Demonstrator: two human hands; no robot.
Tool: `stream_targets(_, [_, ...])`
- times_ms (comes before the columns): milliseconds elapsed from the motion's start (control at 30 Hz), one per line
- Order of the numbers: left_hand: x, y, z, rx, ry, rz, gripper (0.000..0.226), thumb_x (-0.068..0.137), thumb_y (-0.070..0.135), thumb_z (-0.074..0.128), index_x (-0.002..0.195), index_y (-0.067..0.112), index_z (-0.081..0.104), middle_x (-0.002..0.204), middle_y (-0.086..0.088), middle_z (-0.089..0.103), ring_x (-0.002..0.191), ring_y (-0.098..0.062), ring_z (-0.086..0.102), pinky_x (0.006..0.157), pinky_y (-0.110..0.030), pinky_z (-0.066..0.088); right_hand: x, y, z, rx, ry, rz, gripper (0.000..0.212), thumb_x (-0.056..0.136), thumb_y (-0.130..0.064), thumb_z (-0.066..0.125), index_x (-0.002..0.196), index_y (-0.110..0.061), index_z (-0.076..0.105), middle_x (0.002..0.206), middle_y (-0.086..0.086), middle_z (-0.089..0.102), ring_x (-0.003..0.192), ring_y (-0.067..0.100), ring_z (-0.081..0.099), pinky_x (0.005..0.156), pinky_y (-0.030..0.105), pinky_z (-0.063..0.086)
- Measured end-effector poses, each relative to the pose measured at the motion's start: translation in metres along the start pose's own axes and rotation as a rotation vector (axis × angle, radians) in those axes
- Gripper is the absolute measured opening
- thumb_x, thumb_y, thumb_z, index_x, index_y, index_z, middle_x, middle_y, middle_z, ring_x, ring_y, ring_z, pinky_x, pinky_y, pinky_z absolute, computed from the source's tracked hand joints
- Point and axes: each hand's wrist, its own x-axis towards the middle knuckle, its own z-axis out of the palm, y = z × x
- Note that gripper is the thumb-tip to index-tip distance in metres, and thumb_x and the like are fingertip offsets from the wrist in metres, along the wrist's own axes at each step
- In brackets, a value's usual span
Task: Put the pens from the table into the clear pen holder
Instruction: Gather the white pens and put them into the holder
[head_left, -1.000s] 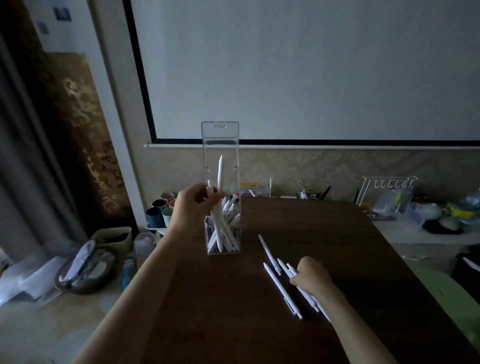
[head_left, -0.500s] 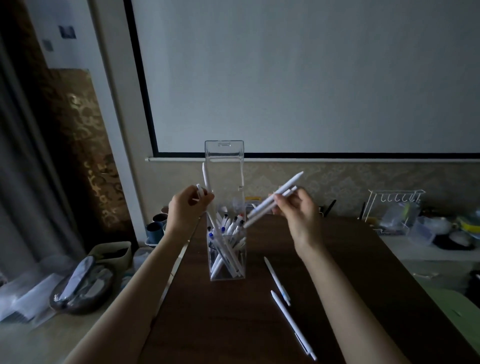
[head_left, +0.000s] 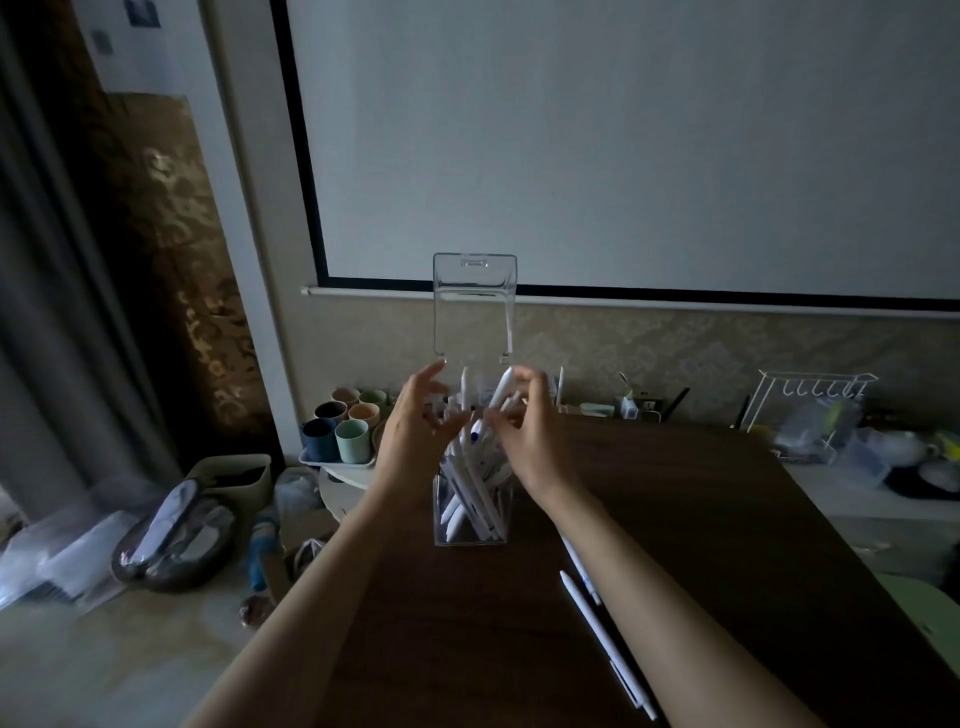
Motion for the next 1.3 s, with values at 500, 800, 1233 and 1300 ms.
stream_targets(500, [0.012, -0.001, -0.005, 0.308, -0.075, 0.139, 0.035, 0.084, 0.022, 0.061, 0.117, 0.016, 0.051, 0.093, -0.001, 0.058, 0.069, -0.015, 0.056, 0.068, -0.036, 0.055, 0.006, 0.007, -0.001, -0.382, -0.08, -0.312, 0.041, 0.092, -0.007, 0.049, 0.133, -0.012, 0.044, 0.112, 0.013, 0.061, 0.1, 0.021, 0.06, 0.084, 0.017, 0.043])
stream_targets(800, [-0.006, -0.014, 0.003, 0.299, -0.066, 0.142, 0.016, 0.082, 0.017, 0.063, 0.086, 0.002, 0.069, 0.085, -0.014, 0.062, 0.068, -0.016, 0.051, 0.061, -0.034, 0.047, 0.001, 0.009, -0.001, -0.372, 0.037, -0.253, 0.024, 0.089, -0.015, 0.057, 0.109, -0.006, 0.05, 0.079, 0.01, 0.062, 0.064, 0.02, 0.06, 0.052, 0.036, 0.051])
stream_targets(1233, [-0.037, 0.003, -0.003, 0.17, -0.039, 0.028, 0.024, 0.084, 0.019, 0.062, 0.104, 0.006, 0.064, 0.102, -0.01, 0.055, 0.082, -0.018, 0.058, 0.073, -0.025, 0.05, -0.003, -0.003, -0.01, -0.216, -0.178, -0.069, 0.063, 0.089, -0.014, 0.056, 0.143, -0.022, 0.023, 0.094, -0.008, 0.054, 0.066, 0.015, 0.059, 0.057, 0.025, 0.052])
stream_targets(1300, [-0.049, 0.002, -0.001, 0.183, -0.019, 0.028, 0.025, 0.083, 0.021, 0.062, 0.106, 0.011, 0.062, 0.105, -0.008, 0.054, 0.085, -0.021, 0.059, 0.074, -0.032, 0.053, -0.017, 0.005, -0.025, -0.111, -0.087, -0.048, 0.061, 0.09, -0.01, 0.054, 0.142, -0.021, 0.025, 0.11, -0.006, 0.05, 0.08, 0.015, 0.061, 0.07, 0.021, 0.054])
